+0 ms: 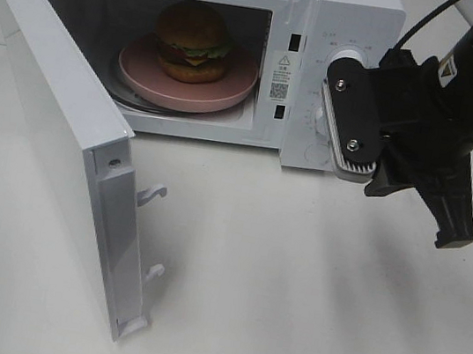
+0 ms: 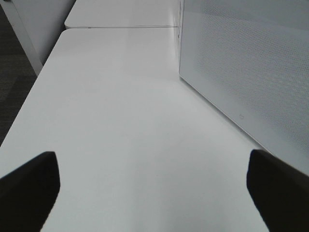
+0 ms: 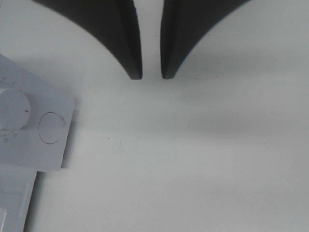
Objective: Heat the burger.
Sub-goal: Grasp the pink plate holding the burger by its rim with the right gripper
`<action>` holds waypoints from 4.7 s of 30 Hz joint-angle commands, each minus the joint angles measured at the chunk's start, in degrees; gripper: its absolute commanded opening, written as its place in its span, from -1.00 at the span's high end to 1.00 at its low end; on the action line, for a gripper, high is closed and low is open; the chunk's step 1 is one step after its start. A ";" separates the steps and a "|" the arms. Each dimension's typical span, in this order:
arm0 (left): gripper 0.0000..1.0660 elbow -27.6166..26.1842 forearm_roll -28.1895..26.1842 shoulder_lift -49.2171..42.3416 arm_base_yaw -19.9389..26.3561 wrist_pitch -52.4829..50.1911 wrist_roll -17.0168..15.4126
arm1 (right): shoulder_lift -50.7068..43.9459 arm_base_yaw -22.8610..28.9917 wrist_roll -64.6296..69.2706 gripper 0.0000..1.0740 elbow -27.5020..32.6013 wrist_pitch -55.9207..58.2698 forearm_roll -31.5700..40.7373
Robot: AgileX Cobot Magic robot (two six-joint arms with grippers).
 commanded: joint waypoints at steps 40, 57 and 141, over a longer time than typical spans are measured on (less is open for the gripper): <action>-0.83 0.11 0.11 -1.09 0.00 -0.52 -0.11 | 4.76 4.76 12.78 -0.74 -0.63 -17.65 -18.74; -0.83 0.11 0.11 -1.09 0.00 -0.52 -0.11 | 15.13 4.76 13.81 -0.68 -10.08 -22.80 -19.37; -0.83 0.11 0.34 -1.09 0.00 -0.52 -0.17 | 52.71 5.61 19.77 -0.42 -50.08 -24.87 -16.39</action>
